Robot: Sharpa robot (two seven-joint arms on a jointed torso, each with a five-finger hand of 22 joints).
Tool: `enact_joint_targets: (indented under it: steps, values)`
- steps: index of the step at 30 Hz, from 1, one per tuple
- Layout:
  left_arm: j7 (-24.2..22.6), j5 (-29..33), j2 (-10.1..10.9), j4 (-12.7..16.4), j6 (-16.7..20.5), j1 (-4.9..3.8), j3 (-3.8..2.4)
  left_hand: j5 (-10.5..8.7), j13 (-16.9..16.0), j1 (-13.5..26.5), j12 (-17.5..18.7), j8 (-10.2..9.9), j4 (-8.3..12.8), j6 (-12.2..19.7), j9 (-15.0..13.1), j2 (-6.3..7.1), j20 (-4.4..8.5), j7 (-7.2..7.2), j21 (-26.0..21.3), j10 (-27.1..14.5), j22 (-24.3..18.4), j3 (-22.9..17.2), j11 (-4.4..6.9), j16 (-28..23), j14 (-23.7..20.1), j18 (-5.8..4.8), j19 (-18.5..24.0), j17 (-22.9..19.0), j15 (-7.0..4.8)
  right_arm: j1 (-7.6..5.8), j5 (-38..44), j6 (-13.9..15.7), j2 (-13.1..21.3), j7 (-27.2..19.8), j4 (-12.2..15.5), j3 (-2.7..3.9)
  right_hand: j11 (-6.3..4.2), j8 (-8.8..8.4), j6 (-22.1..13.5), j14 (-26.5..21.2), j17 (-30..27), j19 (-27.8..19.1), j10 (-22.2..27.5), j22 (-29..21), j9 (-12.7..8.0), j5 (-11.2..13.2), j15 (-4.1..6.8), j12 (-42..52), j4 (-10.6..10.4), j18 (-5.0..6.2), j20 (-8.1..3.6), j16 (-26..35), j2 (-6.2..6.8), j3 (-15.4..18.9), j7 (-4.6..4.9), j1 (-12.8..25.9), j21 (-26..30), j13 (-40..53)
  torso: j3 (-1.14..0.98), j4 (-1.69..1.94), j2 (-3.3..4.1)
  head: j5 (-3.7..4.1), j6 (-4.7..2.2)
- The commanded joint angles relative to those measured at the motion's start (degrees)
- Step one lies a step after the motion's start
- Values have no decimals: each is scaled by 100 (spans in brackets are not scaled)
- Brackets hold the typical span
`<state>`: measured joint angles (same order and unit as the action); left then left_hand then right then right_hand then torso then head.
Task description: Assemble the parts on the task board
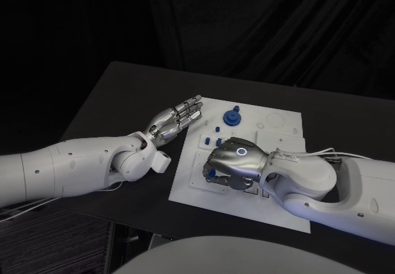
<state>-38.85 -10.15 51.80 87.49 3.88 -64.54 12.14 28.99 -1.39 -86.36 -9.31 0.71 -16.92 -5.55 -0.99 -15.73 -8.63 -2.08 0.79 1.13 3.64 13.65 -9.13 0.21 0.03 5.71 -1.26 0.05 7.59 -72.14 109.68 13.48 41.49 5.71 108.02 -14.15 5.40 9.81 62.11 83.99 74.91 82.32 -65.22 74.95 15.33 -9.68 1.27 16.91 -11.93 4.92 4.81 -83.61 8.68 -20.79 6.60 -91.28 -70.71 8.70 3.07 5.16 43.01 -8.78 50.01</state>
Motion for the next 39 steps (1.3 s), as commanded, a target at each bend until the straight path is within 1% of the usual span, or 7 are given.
enact_joint_targets:
  steps: [1, 6, 9, 12, 20, 27, 39]
  values:
    - [-410, -4, -17, 2, -121, 7, -4, -8, -5, 48, -42, 37, 15, -31, -5, -8, -33, -30, 12, 7, -7, 32, -32, -21, -3, -58, 4, -5, 27, 36, 276, 22, -3, -32, 2, 3, -276, -32, -15, 338, 642, 7, -300, 976, 6, 19, 18, -26, 5, -91, -16, 27, 38, -33, -2, 8, 32, 4, -5, -7, 2, 3, -1]
    - [-389, -4, -26, -7, -142, 7, -4, -5, -6, 47, -46, 41, 16, -51, -8, -12, -31, -50, 13, 9, -3, 30, -27, -21, -3, -57, 3, -5, 24, 73, 295, 29, 4, -19, -7, 3, -278, -31, -11, 337, 639, 2, -303, 973, 8, 19, 19, -29, 8, -89, -16, 30, 37, -36, -3, 6, 44, 5, -4, 3, -4, 26, -1]
    - [-368, -4, -33, -15, -161, 7, -4, 1, -6, 40, -46, 46, 20, -75, -12, -14, -32, -82, 13, 11, -4, 27, -23, -21, -3, -56, 3, -5, 22, 89, 331, 56, 2, 1, -30, 3, -279, -31, -10, 336, 636, 3, -305, 974, 9, 19, 19, -30, 10, -90, -16, 33, 38, -37, -4, 5, 41, 5, -8, -13, -4, 10, -1]
    - [-355, -4, -38, -18, -171, 7, -4, 3, -5, 28, -47, 54, 22, -113, -17, -16, -34, -128, 13, 12, -6, 20, -19, -21, -3, -53, 3, -5, 23, 100, 350, 75, -7, 21, -49, 3, -280, -34, -11, 337, 640, 3, -314, 974, 9, 21, 20, -30, 12, -90, -16, 30, 41, -38, -3, 8, 40, 7, -6, -12, -6, 18, -1]
    - [-346, -4, -46, -25, -173, 8, -4, 5, -4, 19, -38, 46, 25, -81, -10, -16, -35, -108, 13, 10, -6, 16, -25, -21, -3, -53, 2, -5, 24, 167, 366, 79, -40, 57, -83, 3, -290, -42, -2, 339, 647, 6, -366, 977, 20, 62, 26, -33, 8, -91, -20, 26, 49, -36, -9, 50, 30, 22, -4, -14, -11, 6, -1]
    - [-336, -4, -46, -27, -175, 9, -4, 11, -3, 13, -36, 45, 26, -80, -10, -15, -35, -98, 13, 9, -6, 13, -28, -21, -3, -53, 3, -5, 26, 221, 369, 23, -74, 111, -140, 3, -292, -46, -3, 337, 641, 0, -372, 972, 22, 72, 28, -38, 10, -88, -21, 31, 50, -38, -12, 56, 47, 24, 0, -3, -6, 17, -1]
    - [-308, -4, -64, -37, -192, 12, -4, 14, -2, 1, -26, 43, 32, -75, -9, -15, -37, -94, 13, 6, -8, 7, -33, -21, -3, -54, 3, -5, 28, 291, 370, -7, -174, 193, -251, 3, -297, -57, -11, 336, 639, -4, -381, 970, 24, 94, 32, -49, 21, -86, -23, 34, 46, -50, -14, 55, 55, 29, -2, -7, -11, 38, -1]
